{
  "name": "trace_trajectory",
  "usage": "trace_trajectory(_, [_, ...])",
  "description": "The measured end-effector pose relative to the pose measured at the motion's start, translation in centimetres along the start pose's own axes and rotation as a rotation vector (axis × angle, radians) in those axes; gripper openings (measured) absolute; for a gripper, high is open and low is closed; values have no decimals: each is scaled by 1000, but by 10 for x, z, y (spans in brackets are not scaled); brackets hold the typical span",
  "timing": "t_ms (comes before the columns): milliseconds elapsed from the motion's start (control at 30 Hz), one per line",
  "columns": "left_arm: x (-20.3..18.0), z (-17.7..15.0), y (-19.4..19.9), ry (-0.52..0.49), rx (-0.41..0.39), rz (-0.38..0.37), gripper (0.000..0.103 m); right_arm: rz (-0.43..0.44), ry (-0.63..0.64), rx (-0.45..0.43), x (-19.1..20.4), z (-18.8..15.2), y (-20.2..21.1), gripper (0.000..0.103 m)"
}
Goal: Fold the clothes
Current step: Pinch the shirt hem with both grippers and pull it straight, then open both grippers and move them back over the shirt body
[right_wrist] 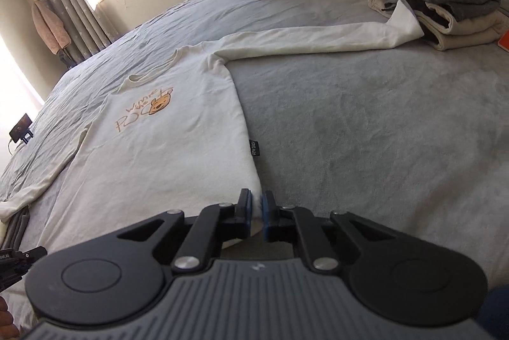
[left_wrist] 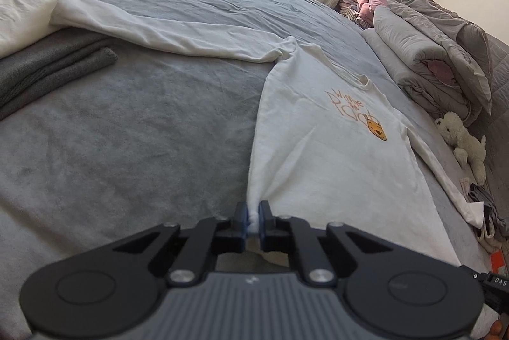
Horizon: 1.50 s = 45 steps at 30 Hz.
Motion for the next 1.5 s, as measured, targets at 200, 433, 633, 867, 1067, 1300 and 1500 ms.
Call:
trace_trajectory(200, [4,-9,-15,1,43,40,7,-70,47,85,-6,-10,-23,7])
trace_trajectory(433, [2,-2,-3,-40,15,39,7,-66,94,29,2,-1,-7,7])
trace_trajectory(633, [-10,14,20,-15,-10,13,7,-42,106,-37,14,22,18,7])
trace_trajectory(867, [-7,-4,-7,-71,70,126,12,-124,195,75,10,3,-18,7])
trace_trajectory(1067, [5,4,11,-62,0,171,30,-109,198,64,8,3,-15,17])
trace_trajectory(1300, [-9,54,25,-102,-104,174,43,-79,271,-35,28,45,-14,45])
trace_trajectory(1500, [-54,91,13,-201,-161,115,71,33,299,-28,54,82,-35,45])
Point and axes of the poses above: each gripper's, at about its wrist camera, not at the fingertips, and y roughly against the way its jaws point, x to its left, z to its top, the point moved 5 cm from there along -y, roughly the way its jaws point, and after that the axes turned 5 degrees about -y, right-handed, at the moved point
